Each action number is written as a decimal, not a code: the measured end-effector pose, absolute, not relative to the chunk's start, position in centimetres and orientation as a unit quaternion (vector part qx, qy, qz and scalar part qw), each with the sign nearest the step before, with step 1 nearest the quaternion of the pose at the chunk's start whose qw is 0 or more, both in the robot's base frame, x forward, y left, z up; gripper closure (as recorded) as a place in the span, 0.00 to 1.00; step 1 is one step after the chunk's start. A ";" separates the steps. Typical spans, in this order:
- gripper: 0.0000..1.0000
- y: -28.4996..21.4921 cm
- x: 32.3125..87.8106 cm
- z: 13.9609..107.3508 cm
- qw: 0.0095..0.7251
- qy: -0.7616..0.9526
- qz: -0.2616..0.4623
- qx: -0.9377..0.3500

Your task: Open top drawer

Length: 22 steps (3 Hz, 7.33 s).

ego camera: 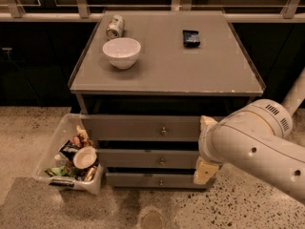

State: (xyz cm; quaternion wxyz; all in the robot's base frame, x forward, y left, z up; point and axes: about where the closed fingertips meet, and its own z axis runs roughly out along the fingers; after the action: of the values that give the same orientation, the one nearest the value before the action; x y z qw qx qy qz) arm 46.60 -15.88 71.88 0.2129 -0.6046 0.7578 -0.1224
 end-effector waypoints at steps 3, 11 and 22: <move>0.00 -14.0 57.4 71.6 0.280 0.719 -0.152 -0.617; 0.00 -12.5 61.9 61.2 0.255 0.755 -0.127 -0.590; 1.00 -12.4 60.6 64.9 0.279 0.741 -0.136 -0.596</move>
Offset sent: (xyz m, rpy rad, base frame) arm 0.0893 0.0164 -0.0018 0.0048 -0.2120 0.0728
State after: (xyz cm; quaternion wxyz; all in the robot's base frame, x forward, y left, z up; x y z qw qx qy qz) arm 60.57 -12.39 64.86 0.2787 -0.5955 0.7411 -0.1358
